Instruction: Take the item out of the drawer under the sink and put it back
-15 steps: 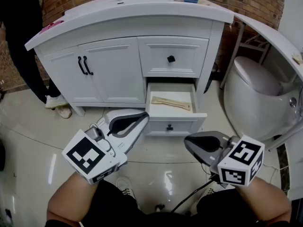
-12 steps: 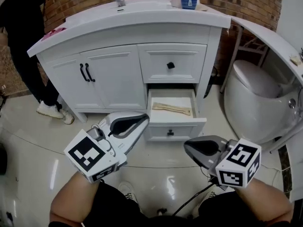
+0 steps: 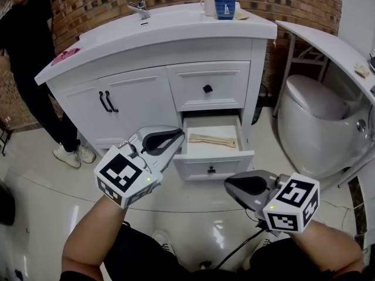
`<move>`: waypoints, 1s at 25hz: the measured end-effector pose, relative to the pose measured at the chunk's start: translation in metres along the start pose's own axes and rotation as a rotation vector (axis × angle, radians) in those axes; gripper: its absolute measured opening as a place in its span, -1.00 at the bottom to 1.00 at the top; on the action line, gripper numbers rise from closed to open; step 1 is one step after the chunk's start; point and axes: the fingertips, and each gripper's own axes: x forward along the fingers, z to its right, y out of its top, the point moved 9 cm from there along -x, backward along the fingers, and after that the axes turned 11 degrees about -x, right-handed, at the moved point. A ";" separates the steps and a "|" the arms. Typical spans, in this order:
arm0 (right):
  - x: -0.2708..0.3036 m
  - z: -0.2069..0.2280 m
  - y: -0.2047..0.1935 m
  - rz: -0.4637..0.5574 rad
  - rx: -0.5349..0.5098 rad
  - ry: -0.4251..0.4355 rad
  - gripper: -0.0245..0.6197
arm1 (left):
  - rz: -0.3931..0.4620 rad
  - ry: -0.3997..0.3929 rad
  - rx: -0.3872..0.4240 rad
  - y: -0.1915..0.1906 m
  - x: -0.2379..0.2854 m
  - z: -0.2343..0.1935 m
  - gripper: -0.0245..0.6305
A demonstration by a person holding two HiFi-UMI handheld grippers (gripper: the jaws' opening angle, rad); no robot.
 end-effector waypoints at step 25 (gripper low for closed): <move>0.001 0.043 -0.018 -0.020 0.084 0.095 -0.90 | -0.297 -0.125 0.274 -0.053 0.153 -0.034 -0.72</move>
